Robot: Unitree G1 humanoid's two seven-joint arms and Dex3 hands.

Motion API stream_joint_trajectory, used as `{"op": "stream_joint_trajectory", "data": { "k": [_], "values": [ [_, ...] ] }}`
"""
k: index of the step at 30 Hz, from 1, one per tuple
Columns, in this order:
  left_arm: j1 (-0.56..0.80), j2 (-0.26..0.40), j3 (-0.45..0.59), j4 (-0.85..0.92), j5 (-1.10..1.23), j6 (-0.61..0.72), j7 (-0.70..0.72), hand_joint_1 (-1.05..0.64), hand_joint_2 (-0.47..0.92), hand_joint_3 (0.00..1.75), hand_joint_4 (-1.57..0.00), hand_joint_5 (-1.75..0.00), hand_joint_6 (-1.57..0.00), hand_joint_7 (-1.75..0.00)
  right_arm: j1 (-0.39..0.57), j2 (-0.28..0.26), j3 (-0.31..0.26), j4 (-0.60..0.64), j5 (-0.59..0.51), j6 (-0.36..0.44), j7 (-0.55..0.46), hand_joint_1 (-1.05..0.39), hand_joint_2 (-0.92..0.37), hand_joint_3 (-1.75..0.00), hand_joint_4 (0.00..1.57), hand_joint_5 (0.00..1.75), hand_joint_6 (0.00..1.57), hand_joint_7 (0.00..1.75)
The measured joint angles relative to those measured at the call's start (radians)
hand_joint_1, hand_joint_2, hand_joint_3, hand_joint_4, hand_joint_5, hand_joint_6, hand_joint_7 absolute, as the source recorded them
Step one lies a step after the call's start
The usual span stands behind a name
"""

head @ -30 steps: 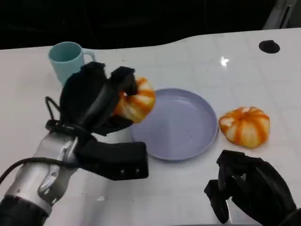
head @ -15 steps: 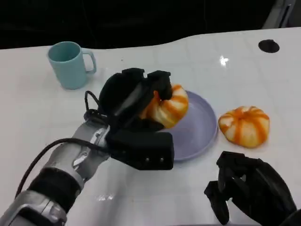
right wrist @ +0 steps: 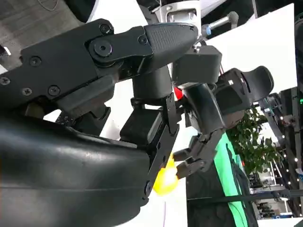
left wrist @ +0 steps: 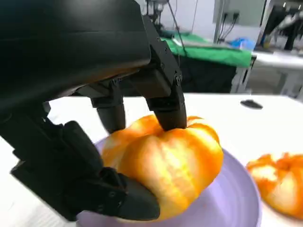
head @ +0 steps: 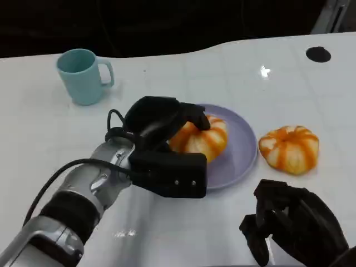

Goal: Grasp the bread from the table and place it into the plate.

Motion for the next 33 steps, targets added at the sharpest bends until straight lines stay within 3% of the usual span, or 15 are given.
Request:
{"op": "stream_joint_trajectory", "data": {
  "k": [4, 8, 14, 19, 25, 30, 33],
  "values": [
    [-0.002, 0.028, -0.028, -0.051, 0.017, 0.051, -0.098, -0.82, 0.92, 0.41, -0.11, -0.11, -0.21, 0.00, 0.000, 0.000, 0.001, 0.000, 0.000, -0.001, 0.000, -0.97, -0.92, -0.32, 1.19, 1.67, 1.02, 1.53],
    [-0.002, 0.048, -0.044, -0.097, 0.045, 0.096, -0.142, -0.87, 0.92, 0.45, -0.06, -0.09, -0.19, 0.00, 0.001, 0.000, 0.002, 0.000, -0.001, -0.001, -0.001, -0.97, -0.92, -0.32, 1.19, 1.67, 1.02, 1.53],
    [0.009, 0.074, -0.049, -0.175, 0.040, 0.116, -0.186, -0.87, 0.92, 0.45, -0.08, -0.11, -0.22, -0.02, 0.002, 0.000, 0.003, -0.001, -0.001, -0.001, -0.003, -0.96, -0.92, -0.32, 1.19, 1.67, 1.02, 1.52],
    [0.055, 0.104, -0.023, -0.233, -0.004, 0.091, -0.200, -0.81, 0.92, 0.43, -0.23, -0.21, -0.31, -0.05, 0.004, 0.001, 0.005, -0.002, -0.001, -0.002, -0.003, -0.96, -0.92, -0.33, 1.19, 1.67, 1.02, 1.53],
    [0.139, 0.132, 0.063, -0.285, -0.166, -0.041, -0.208, -0.66, 0.92, 0.27, -0.51, -0.41, -0.56, -0.14, 0.005, 0.002, 0.005, -0.003, 0.001, -0.001, -0.004, -0.96, -0.92, -0.33, 1.19, 1.66, 1.02, 1.52],
    [0.240, 0.126, 0.152, -0.333, -0.366, -0.100, -0.279, -0.53, 0.92, 0.22, -0.51, -1.01, -0.77, -0.22, 0.006, 0.002, 0.006, -0.006, 0.001, -0.001, -0.004, -0.96, -0.92, -0.33, 1.19, 1.66, 1.02, 1.52],
    [0.295, 0.099, 0.209, -0.359, -0.525, -0.115, -0.363, -0.51, 0.92, 0.23, -0.49, -1.35, -0.58, -0.84, 0.006, 0.002, 0.006, -0.007, 0.001, -0.001, -0.004, -0.96, -0.92, -0.33, 1.19, 1.66, 1.02, 1.53]
  ]
}}
